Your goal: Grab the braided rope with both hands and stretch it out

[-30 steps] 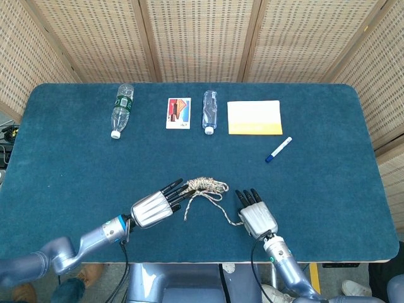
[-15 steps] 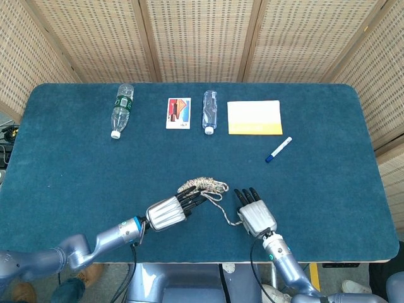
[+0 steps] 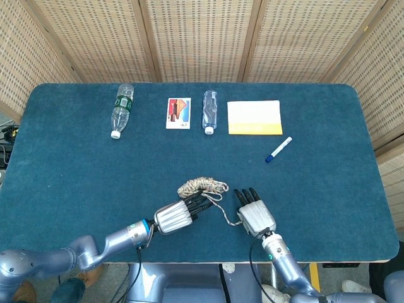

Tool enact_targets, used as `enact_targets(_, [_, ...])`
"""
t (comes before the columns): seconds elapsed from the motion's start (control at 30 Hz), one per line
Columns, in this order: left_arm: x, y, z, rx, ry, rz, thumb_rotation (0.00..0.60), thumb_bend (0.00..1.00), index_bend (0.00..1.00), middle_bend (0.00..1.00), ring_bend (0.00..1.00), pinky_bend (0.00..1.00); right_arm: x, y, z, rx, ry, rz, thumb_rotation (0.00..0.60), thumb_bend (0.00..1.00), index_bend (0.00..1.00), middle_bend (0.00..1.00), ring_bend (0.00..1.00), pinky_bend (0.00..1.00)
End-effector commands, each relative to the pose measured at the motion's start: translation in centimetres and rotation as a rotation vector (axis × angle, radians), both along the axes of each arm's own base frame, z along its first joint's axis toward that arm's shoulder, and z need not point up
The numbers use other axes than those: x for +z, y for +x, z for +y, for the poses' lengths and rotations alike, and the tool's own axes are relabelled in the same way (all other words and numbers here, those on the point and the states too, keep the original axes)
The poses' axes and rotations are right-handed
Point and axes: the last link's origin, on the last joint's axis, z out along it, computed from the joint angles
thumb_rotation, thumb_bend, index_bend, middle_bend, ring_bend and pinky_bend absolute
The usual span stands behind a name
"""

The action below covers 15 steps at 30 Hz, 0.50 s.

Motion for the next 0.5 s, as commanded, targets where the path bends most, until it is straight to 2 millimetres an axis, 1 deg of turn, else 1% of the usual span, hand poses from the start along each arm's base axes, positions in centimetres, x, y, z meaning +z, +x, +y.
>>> enact_targets(0.03, [-0.44,0.04,0.07,0.003,0.000,0.009,0.600,0.32,0.52,0.00,0.00,0.00,-0.01,-0.04,0.00,-0.001,0.001,0.001,0.600,0.43,0.63,0.00,0.00,0.00])
enact_targets(0.37, [-0.59,0.22,0.07,0.006,0.000,0.011,0.600,0.32,0.54,0.00,0.00,0.00,0.02,-0.33,-0.04,-0.003,-0.001,0.001,0.600,0.43,0.63,0.00,0.00,0.00])
enact_targets(0.5, [-0.74,0.28,-0.04,0.003,-0.002,0.010,0.600,0.35,0.55,0.00,0.00,0.00,0.03,-0.36,-0.04,-0.002,-0.001,0.001,0.600,0.43,0.63,0.00,0.00,0.00])
